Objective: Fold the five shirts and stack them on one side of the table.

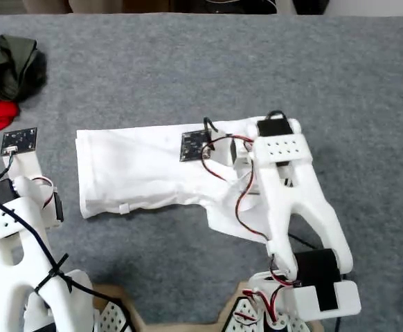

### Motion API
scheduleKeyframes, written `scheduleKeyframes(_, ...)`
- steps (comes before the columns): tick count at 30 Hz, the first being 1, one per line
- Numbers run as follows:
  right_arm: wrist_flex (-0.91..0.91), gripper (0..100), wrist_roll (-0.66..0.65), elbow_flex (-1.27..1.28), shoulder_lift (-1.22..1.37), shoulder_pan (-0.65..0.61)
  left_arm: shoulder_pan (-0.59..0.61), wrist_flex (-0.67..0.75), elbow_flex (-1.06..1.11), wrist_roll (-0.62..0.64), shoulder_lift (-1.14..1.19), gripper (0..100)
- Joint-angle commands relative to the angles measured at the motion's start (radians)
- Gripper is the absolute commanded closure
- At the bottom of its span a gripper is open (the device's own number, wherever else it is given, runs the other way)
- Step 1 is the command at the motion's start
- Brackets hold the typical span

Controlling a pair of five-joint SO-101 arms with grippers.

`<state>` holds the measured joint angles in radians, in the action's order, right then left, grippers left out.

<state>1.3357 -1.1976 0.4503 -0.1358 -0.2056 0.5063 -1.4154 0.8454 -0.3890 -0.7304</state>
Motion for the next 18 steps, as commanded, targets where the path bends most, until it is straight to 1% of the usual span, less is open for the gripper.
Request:
scheduleKeyframes(1,0.011,91.1,-0.041,-0.079,0.002,-0.036,0.012,-0.009,-0.014,-0.005,-0.028,98)
scheduleKeyframes(5,0.008,91.1,-0.077,-0.114,0.035,-0.056,0.012,-0.011,-0.014,-0.005,-0.028,98)
scheduleKeyframes(10,0.008,91.6,-0.077,-0.219,0.182,-0.048,0.011,-0.038,-0.025,-0.005,-0.027,98)
scheduleKeyframes(11,0.008,93.5,-0.077,-0.249,0.217,-0.044,0.011,-0.051,-0.035,-0.005,-0.027,98)
scheduleKeyframes(13,0.005,99.8,-0.077,-0.335,0.292,-0.042,0.011,-0.064,-0.054,-0.005,-0.027,98)
scheduleKeyframes(18,0.060,99.5,-0.078,-0.604,0.495,-0.039,0.011,-0.068,-0.072,-0.005,-0.027,98)
